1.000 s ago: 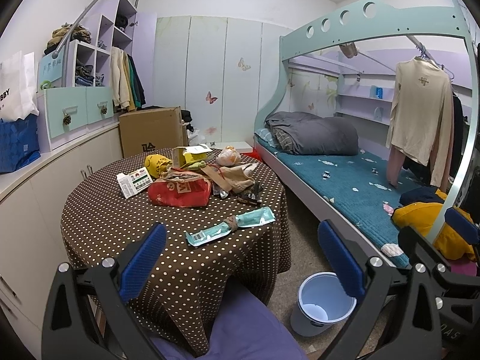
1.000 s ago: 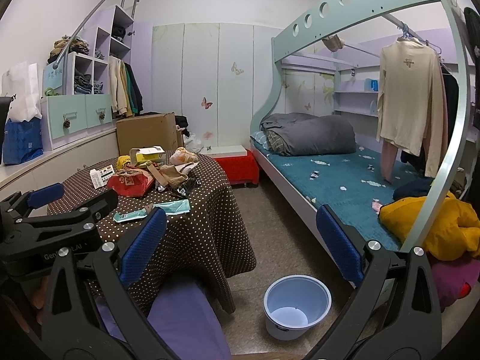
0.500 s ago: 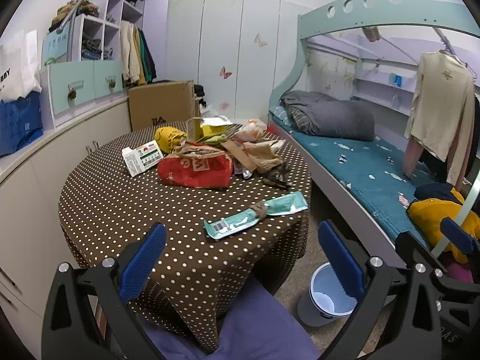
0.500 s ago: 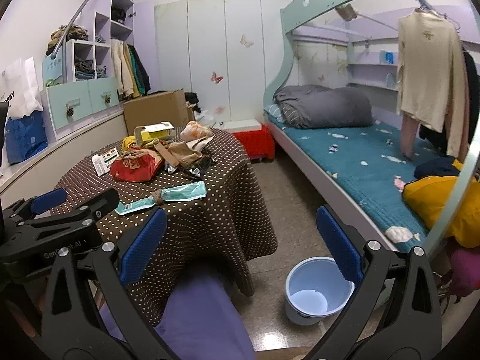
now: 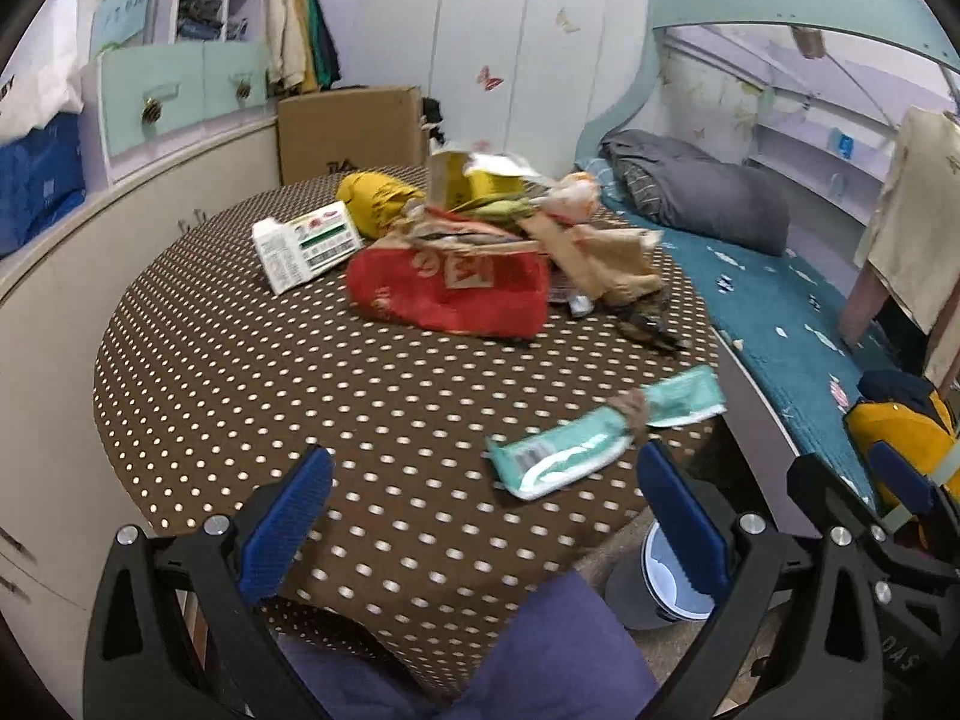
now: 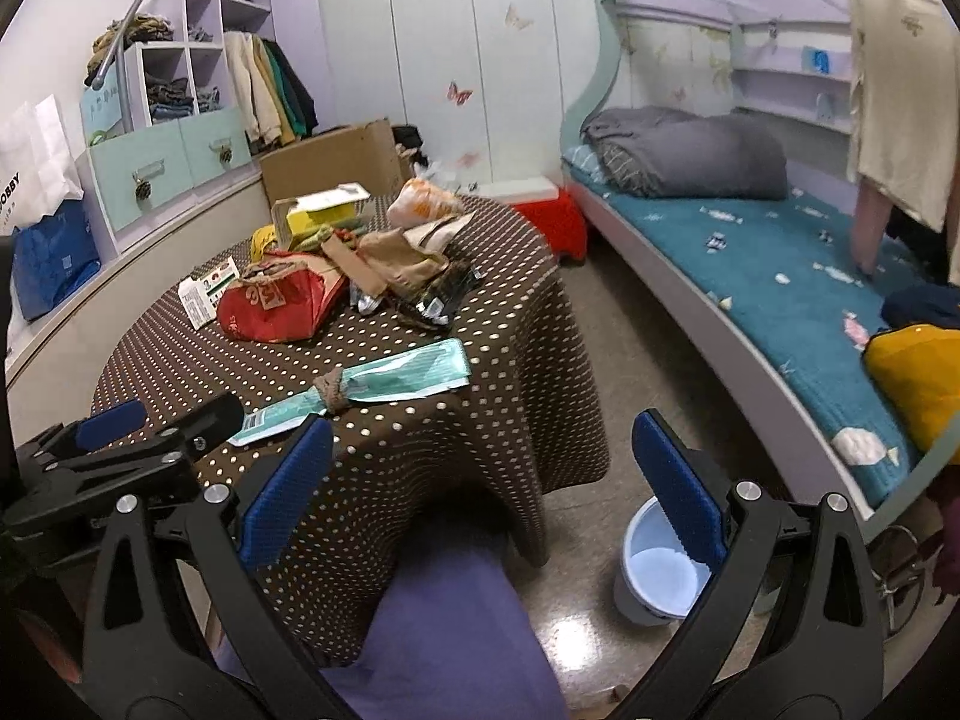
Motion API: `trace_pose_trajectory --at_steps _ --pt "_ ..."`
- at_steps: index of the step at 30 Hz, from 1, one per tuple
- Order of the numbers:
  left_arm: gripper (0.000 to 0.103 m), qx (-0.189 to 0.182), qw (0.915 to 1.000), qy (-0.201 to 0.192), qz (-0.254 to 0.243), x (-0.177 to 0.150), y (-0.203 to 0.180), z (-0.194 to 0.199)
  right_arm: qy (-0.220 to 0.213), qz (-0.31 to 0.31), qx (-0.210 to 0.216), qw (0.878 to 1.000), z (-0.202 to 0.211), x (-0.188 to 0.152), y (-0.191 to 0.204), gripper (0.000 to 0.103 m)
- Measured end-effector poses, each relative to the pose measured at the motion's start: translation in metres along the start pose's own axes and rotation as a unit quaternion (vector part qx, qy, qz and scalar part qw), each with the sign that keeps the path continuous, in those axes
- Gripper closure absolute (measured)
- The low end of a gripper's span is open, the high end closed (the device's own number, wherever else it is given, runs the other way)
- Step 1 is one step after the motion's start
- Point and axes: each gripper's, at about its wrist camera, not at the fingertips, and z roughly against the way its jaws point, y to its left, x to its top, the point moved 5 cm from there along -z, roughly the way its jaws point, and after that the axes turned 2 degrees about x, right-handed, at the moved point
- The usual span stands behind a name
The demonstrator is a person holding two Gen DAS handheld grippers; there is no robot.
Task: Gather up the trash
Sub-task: 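Grasp the teal tube with the right tool while the left tool approaches the red bag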
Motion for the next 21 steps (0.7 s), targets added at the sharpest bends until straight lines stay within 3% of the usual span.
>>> trace_pose_trajectory --at_steps 13,21 --pt "0.004 0.034 0.9977 0.025 0.054 0.011 0.064 -0.030 0.070 -0.016 0.028 0.997 -0.068 0.007 0.040 0.005" --pt "0.004 0.029 0.9976 0.036 0.051 0.010 0.070 -0.040 0.100 -0.033 0.021 0.994 -0.099 0.006 0.049 0.005"
